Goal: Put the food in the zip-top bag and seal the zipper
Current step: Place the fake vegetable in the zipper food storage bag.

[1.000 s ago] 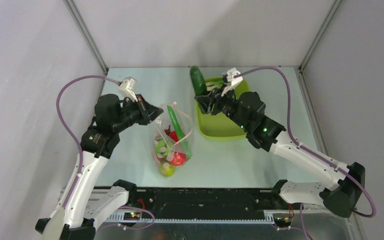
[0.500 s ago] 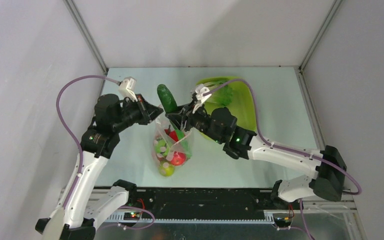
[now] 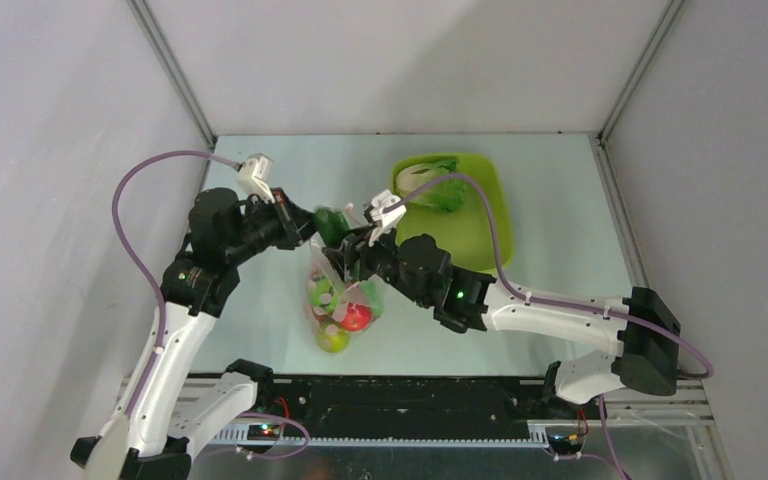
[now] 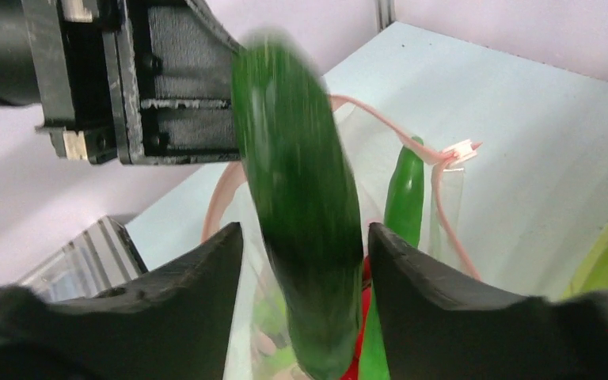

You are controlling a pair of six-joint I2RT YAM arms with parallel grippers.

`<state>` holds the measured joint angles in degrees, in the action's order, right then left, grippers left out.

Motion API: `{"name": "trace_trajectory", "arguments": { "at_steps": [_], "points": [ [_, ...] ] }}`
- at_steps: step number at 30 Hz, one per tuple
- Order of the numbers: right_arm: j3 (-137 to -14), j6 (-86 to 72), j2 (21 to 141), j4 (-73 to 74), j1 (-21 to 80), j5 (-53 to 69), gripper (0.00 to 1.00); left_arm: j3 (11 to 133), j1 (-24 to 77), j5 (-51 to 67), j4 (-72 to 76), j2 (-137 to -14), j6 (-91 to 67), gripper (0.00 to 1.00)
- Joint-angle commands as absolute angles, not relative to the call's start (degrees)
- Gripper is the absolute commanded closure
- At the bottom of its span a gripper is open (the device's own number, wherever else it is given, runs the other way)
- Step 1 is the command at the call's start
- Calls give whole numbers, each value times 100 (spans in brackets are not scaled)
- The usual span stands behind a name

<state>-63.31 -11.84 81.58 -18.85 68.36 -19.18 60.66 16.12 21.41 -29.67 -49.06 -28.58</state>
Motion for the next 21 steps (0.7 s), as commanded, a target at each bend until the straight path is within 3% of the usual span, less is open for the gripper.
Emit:
{"name": "trace_trajectory", "arguments": {
  "at_steps": [1,6,17,21],
  "points": [
    [-6351,-1088,7957,-1687,6954,-2190,33,6021,1584,2228,-2633,-4802,-2948,100],
    [-6354,-1099,7838,-1574,6974,-2305,20,6023,1582,2216,-2634,-4802,-2944,100],
    [-6359,-1269,7354,-1313,6968,-3220,15,6067,1587,2238,-2661,-4782,-2919,100],
    [-6600,-1672,7312,-287,6836,-3315,17,6149,1583,2288,-2738,-4806,-2878,100]
  ]
}}
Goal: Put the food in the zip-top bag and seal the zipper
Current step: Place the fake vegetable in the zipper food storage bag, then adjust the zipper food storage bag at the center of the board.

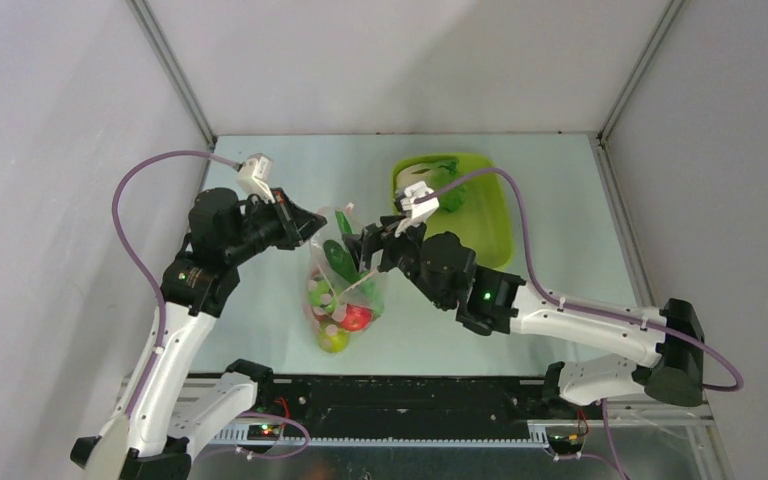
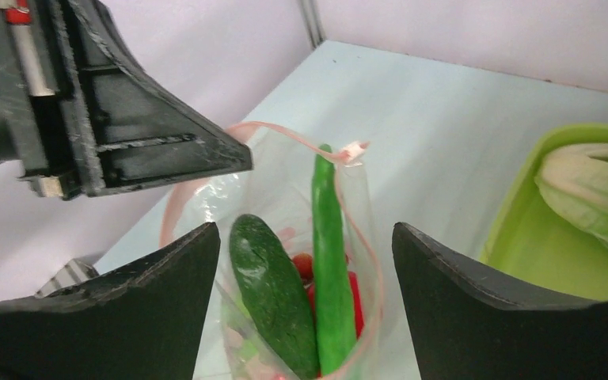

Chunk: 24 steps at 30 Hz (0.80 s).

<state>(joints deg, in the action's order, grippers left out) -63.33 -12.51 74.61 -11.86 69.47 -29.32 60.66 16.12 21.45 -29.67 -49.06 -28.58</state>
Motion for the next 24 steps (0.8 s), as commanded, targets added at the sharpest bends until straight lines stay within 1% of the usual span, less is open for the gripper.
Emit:
{"name": "trace_trajectory", "arguments": {
  "at_steps": [1,4,6,7,8,9,11,16,18,19,20,24],
  "points": [
    [-6743,-1772,7354,-25,6793,-3253,19,6209,1584,2278,-2820,-4840,-2867,100],
    [-6996,-2205,7526,1026,6595,-2780,22,6362,1584,2191,-2961,-4898,-2828,100],
    [-7080,-2343,7624,1422,6554,-2579,28,6470,1582,2094,-3111,-4945,-2784,100],
    [-7089,-2392,7648,1520,6556,-2529,35,6513,1589,2045,-3248,-4983,-2759,100],
    [-7091,-2418,7695,1683,6556,-2445,40,6585,1590,1935,-3333,-5005,-2702,100],
    [-7092,-2485,7715,1742,6557,-2409,49,6606,1597,1873,-3466,-5026,-2683,100],
    [-7093,-2495,7747,1776,6547,-2203,57,6613,1594,1703,-3570,-5027,-2670,100],
    [-7204,-2357,7857,1685,6521,-1935,70,6585,1624,1626,-3675,-5011,-2720,100],
    [-7354,-2266,7898,1696,6503,-1910,80,6593,1655,1607,-3684,-4988,-2732,100],
    [-7386,-2173,7914,1674,6488,-1895,91,6625,1658,1575,-3696,-4974,-2735,100],
    [-7445,-2119,7903,1641,6487,-1901,99,6648,1669,1552,-3721,-4970,-2730,100],
    [-7726,-1604,7823,1320,6476,-1780,100,6842,1701,1445,-3867,-4968,-2702,100]
  ]
}}
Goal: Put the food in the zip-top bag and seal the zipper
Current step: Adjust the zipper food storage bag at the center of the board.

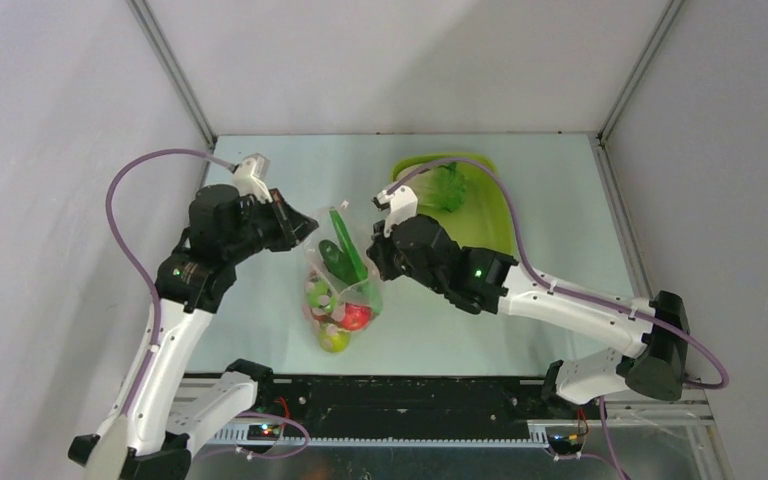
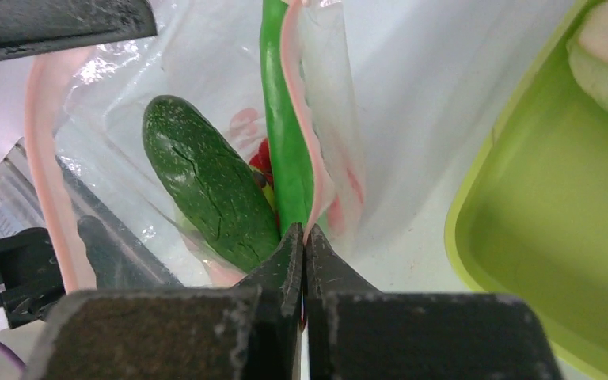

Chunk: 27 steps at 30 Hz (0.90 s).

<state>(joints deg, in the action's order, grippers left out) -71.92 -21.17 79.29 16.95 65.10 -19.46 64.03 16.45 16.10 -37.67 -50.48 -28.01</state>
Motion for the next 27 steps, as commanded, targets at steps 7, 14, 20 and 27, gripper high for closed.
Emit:
{"name": "trace_trajectory", "arguments": {
  "at_steps": [7,14,20,27],
  "points": [
    [-8572,-942,7903,1080,6366,-761,100,7445,1801,1263,-4197,-4759,-2674,100],
    [-9315,-635,8259,1181,6069,166,100,7536,1813,264,-4513,-4380,-2701,92],
    [-9380,-373,8439,950,5573,1785,100,7341,1806,143,-4815,-4462,-2735,88],
    [-9372,-53,8658,1006,5268,2907,100,7314,1812,-194,-4946,-4313,-2701,4]
  ]
}}
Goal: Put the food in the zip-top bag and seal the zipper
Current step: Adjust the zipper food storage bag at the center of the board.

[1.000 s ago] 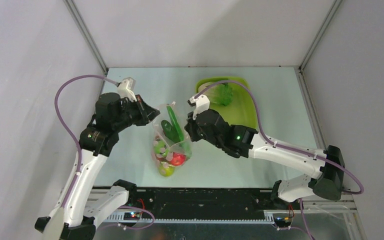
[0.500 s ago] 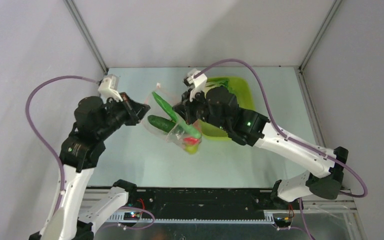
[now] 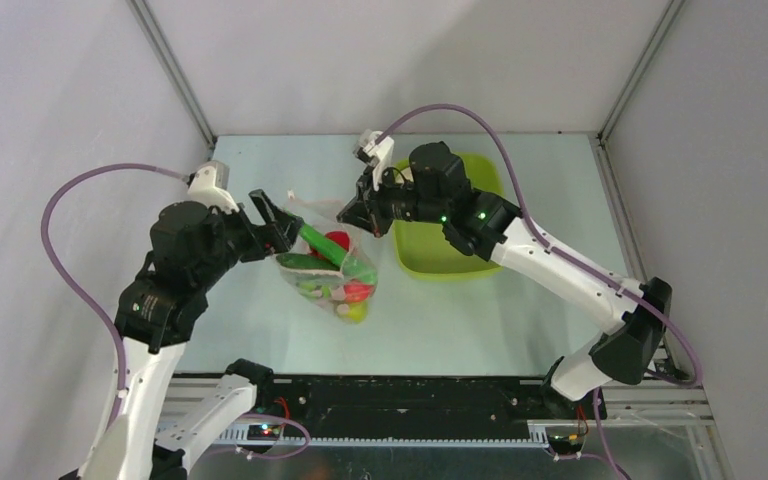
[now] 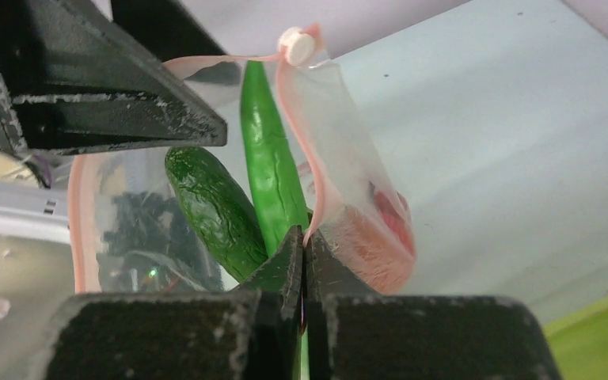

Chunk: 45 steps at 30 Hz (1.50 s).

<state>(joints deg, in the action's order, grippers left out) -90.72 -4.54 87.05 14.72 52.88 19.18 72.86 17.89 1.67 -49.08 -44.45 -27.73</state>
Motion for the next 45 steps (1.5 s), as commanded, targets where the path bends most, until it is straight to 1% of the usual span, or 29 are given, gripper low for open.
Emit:
{"name": "trace_trajectory", "arguments": {
  "at_steps": [1,4,7,9,12,18,23,30,34,40,44,45],
  "points": [
    [-9344,-36,8662,1014,5266,3019,100,7322,1811,-264,-4956,-4278,-2675,1],
    [-9237,330,8658,1076,5221,3454,100,7435,1816,-567,-5075,-4308,-2584,0],
    [-9291,680,8705,1254,5102,4299,100,7686,1812,-636,-5254,-4534,-2329,0],
    [-9400,706,8765,1293,4950,4768,100,7909,1817,-461,-5335,-4639,-2080,0],
    [-9510,773,8905,1452,4894,5170,100,8001,1815,323,-5261,-4692,-1763,0],
    [-9853,1274,9183,2113,4921,5472,100,8041,1819,1782,-5264,-4990,-1127,0],
    [-9898,1374,9218,2121,4909,5634,100,7935,1969,1891,-5430,-5190,-890,0],
    [-10123,1276,9363,2186,4861,5689,100,7515,2116,2518,-5129,-4862,-858,0],
    [-10171,1028,9434,2195,4895,5348,100,7430,2143,2484,-5085,-4750,-1099,0],
    [-10205,417,9441,2231,5025,4091,100,7549,2276,2386,-5049,-4671,-1433,0],
    [-10347,-146,9407,2505,5257,2776,100,7758,2725,1625,-5219,-4644,-1584,0],
    [-10377,-196,9388,2635,5390,2239,100,7782,2795,1498,-5246,-4644,-1635,0]
  ]
}}
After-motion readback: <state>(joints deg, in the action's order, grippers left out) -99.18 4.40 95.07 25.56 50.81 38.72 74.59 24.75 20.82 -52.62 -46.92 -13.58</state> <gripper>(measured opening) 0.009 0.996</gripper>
